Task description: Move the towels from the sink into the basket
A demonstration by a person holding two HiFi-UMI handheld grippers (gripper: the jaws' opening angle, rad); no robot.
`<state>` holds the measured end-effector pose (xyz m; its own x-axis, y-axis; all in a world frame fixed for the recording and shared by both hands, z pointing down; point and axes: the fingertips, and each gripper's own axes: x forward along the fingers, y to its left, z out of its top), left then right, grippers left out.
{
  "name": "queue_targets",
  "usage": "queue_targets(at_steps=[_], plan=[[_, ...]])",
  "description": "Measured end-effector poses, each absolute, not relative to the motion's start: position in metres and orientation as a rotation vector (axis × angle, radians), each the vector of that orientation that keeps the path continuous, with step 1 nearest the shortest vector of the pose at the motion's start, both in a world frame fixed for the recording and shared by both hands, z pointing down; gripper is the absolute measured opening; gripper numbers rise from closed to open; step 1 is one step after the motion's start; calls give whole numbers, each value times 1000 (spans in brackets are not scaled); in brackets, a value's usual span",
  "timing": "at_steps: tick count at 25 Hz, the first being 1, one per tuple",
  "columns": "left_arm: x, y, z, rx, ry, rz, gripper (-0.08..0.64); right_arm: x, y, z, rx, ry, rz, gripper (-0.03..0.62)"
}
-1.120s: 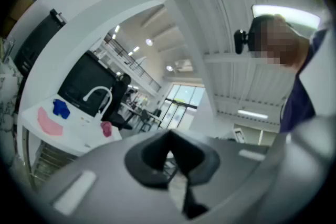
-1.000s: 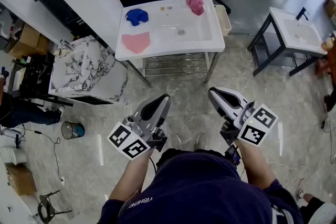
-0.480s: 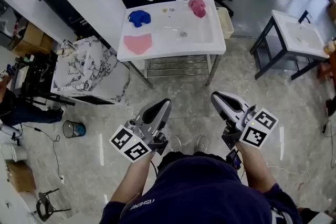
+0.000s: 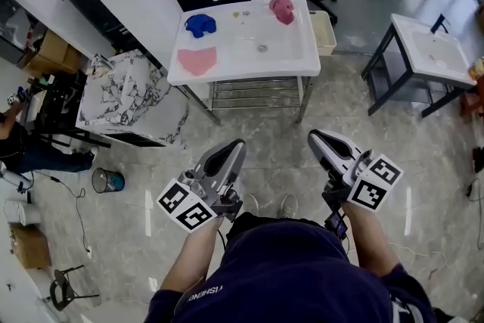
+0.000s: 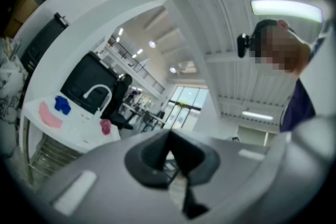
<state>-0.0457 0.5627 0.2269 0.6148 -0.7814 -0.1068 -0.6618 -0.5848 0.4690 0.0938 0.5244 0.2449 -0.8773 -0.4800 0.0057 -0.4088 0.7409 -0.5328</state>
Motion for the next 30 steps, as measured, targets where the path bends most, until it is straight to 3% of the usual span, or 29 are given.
queue_targets(at_steps=[17, 30], plan=[[-22, 569, 232, 2428, -1209, -415, 3, 126, 517, 245, -661, 2768, -826, 9], [-38, 539, 242, 2403, -1173, -455, 2, 110, 488, 248, -678, 2796, -812, 9]])
